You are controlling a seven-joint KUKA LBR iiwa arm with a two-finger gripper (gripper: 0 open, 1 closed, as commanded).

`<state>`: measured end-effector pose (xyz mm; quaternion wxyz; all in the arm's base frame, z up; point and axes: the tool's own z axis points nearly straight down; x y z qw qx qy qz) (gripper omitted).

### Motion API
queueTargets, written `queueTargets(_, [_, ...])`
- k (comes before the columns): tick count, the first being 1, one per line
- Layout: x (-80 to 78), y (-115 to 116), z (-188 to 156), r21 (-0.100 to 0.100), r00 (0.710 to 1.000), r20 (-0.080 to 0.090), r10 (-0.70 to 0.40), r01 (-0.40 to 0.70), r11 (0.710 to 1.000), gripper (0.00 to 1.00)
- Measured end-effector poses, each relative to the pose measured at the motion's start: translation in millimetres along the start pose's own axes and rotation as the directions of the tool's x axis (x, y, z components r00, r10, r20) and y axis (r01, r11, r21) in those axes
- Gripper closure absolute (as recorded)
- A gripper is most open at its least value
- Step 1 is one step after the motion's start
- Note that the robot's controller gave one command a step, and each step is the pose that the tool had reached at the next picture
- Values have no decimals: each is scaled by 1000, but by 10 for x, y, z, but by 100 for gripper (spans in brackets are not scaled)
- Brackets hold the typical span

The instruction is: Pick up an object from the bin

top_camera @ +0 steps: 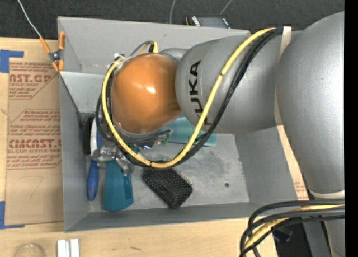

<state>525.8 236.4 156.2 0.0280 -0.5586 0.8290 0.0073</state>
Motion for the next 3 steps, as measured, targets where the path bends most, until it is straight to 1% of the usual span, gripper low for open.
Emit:
queueTargets(1, [44, 99, 96, 10, 983, 9, -184, 184, 983, 100])
queueTargets(3, [44, 98, 95, 9, 983, 10, -183, 183, 983, 100])
